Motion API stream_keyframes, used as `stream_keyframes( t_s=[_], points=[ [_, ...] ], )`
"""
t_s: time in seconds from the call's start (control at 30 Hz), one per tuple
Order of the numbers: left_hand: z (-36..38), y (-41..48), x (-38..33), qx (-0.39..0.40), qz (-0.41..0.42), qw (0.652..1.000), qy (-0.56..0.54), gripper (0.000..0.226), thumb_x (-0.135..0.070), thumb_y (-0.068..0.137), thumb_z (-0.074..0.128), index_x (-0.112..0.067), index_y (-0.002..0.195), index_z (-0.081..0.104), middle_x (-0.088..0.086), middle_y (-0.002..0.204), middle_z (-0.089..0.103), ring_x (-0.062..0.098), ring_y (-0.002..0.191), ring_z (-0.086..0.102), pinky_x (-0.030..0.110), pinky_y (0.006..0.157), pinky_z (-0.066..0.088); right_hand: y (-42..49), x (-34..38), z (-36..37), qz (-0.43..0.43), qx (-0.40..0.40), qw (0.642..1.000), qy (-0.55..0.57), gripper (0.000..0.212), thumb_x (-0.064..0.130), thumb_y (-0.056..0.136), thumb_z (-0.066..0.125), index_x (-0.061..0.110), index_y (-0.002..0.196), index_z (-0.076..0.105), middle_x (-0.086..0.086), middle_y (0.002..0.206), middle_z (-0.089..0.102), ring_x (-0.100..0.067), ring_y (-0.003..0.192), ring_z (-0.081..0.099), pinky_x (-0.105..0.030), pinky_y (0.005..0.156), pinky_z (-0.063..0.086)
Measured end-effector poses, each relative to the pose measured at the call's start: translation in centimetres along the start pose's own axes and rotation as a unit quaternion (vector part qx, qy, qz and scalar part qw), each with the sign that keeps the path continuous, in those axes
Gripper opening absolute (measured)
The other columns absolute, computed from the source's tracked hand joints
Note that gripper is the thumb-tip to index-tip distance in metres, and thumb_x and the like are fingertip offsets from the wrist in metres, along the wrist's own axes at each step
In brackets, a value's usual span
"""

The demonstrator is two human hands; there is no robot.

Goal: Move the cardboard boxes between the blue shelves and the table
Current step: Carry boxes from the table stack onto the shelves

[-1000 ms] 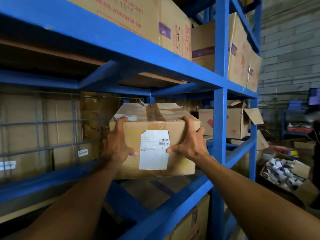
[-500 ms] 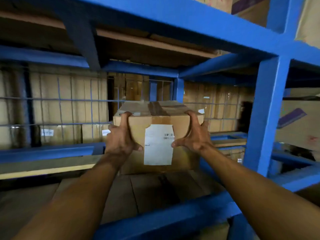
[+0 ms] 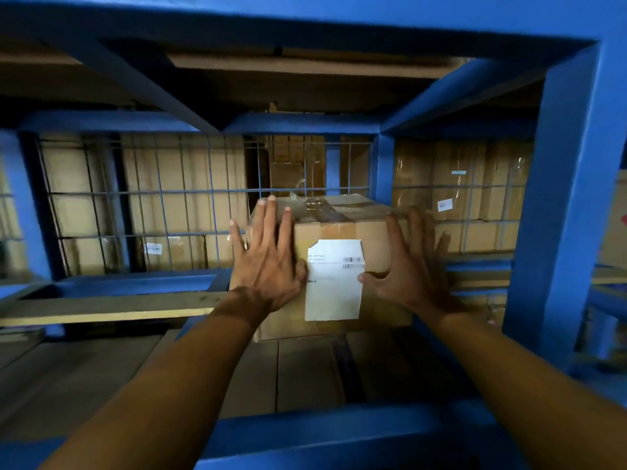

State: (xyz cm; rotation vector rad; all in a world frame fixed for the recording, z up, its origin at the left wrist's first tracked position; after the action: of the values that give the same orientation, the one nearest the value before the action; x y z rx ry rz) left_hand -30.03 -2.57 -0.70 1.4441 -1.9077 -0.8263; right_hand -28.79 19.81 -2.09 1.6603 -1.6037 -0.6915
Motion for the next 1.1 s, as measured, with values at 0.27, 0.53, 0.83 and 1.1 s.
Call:
stream_keyframes(
  t_s=[0.27,0.53,0.83,1.1],
  points=[
    [2.6,1.4,-1.1,-0.074,0.037,0.996,0.011,0.08,-0.049,0.092,0.03,-0.003,0.153,0.006,0.02,0.16,0.003,0.031,0.148,-0.001,0.054,0.118,0.0,1.3,1.5,3.4,-0.08,-0.029,0.996,-0.02,0.1,0.069,0.083,0.045,0.012,0.157,0.008,-0.009,0.164,0.0,-0.027,0.15,-0.005,-0.045,0.119,-0.009],
    [6.8,4.8,-0.2,-0.105,0.033,0.994,-0.004,0.077,-0.044,0.088,0.033,0.0,0.15,0.02,0.022,0.156,0.02,0.031,0.147,0.01,0.047,0.119,0.002,4.1,1.1,6.8,-0.072,-0.104,0.991,-0.046,0.096,0.068,0.081,0.042,0.008,0.153,0.021,-0.016,0.16,0.02,-0.035,0.147,0.014,-0.055,0.118,0.009],
    [10.7,8.3,-0.2,-0.113,0.02,0.993,-0.001,0.077,-0.043,0.087,0.032,0.0,0.15,0.02,0.024,0.153,0.024,0.036,0.144,0.016,0.052,0.118,0.01,7.8,-0.2,10.1,-0.078,-0.166,0.981,-0.056,0.096,0.063,0.075,0.055,0.005,0.148,0.037,-0.018,0.155,0.031,-0.037,0.144,0.023,-0.055,0.117,0.015],
    [13.0,10.0,-1.2,-0.113,0.027,0.993,0.009,0.079,-0.045,0.091,0.032,0.003,0.151,0.014,0.027,0.157,0.012,0.038,0.146,0.007,0.053,0.118,0.011,9.2,-1.5,12.2,-0.074,-0.167,0.982,-0.047,0.095,0.061,0.077,0.049,0.004,0.15,0.029,-0.018,0.158,0.023,-0.036,0.147,0.016,-0.056,0.117,0.015]
  ],
)
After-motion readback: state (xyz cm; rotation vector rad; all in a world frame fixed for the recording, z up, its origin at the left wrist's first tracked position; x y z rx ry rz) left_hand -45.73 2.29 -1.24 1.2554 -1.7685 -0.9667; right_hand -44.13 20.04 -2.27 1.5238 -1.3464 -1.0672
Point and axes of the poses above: each hand's wrist, its own y-axis towards the middle knuckle, its own z-axis out of the palm, x = y × z, the point moved 10 cm from there along y, towards the middle knuckle
